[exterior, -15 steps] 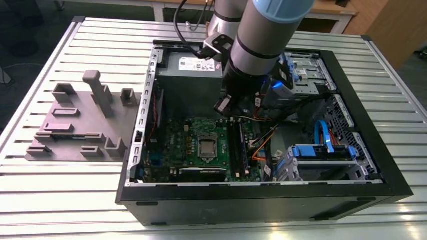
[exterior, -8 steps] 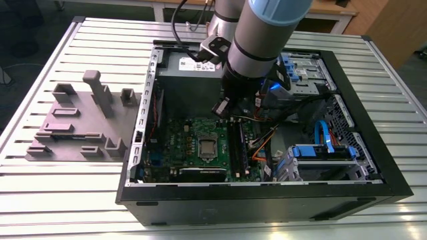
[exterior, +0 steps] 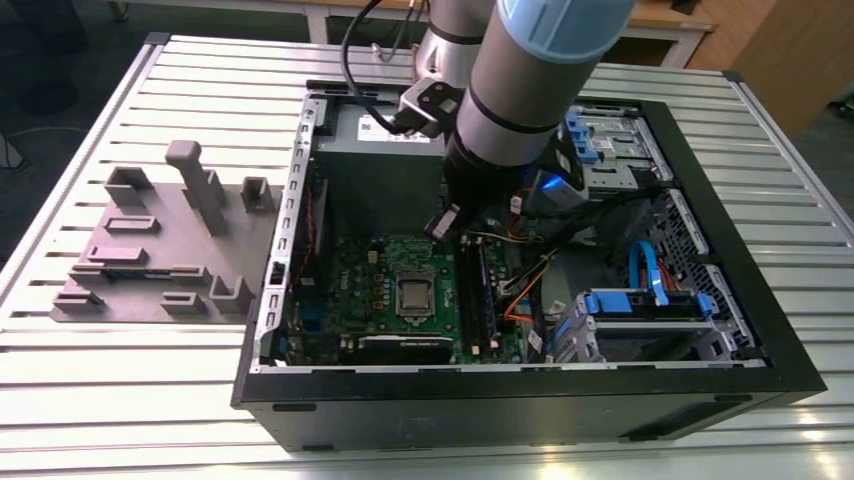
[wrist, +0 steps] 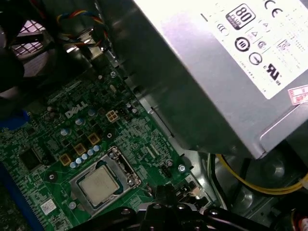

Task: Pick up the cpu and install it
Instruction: 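Install the first cpu locking lever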

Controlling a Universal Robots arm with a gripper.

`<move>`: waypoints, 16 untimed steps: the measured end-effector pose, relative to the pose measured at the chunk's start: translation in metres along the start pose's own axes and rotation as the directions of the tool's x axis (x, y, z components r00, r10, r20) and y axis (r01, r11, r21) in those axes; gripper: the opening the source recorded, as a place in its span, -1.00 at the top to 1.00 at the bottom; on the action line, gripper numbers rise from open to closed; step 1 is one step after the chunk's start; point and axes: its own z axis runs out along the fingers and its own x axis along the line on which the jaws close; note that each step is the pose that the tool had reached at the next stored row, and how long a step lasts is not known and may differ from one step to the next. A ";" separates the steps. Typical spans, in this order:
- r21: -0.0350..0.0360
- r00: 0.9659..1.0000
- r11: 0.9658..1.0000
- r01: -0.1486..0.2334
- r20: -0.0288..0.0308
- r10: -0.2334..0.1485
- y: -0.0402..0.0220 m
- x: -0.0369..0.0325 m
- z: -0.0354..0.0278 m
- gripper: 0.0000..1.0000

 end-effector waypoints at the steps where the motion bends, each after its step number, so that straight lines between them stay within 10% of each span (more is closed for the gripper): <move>1: 0.000 1.000 1.000 0.000 0.000 0.000 -0.0010 0.0014 -0.0003 0.80; 16: 0.000 1.000 1.000 0.007 0.000 -0.007 -0.0066 0.0105 -0.0015 0.80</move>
